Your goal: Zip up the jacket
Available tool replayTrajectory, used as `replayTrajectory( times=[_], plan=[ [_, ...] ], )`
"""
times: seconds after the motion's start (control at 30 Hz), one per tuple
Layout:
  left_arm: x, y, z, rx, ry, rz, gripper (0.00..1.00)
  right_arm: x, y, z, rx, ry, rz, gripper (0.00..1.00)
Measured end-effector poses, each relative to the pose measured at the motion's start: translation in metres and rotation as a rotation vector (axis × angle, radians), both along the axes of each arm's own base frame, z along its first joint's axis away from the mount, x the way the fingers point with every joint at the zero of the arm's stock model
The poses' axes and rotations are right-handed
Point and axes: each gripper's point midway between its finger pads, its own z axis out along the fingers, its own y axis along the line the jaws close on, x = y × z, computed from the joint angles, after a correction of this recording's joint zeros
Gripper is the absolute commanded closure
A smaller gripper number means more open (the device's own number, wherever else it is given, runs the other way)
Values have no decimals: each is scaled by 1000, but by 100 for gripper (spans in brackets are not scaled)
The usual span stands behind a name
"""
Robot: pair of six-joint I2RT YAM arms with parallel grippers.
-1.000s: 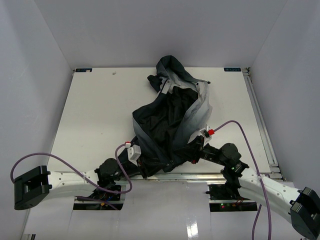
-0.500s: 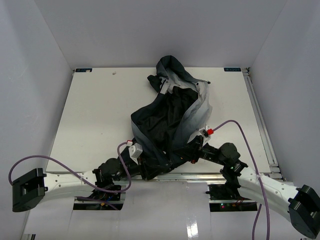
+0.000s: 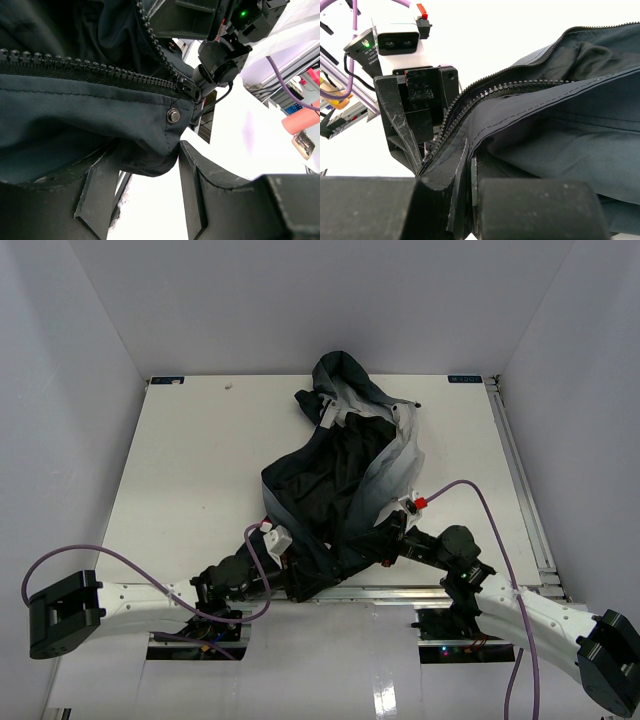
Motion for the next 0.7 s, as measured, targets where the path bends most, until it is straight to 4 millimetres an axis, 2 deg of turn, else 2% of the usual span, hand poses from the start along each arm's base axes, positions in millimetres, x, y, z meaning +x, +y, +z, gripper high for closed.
replayTrajectory(
  times=[0.43,0.7],
  plan=[
    [0,0,8,-38,33,5,32,0,1,-2,-6,3,0,92],
    [-1,0,26,-115,66,8,30,1,1,-1,0,-4,0,92]
  ],
)
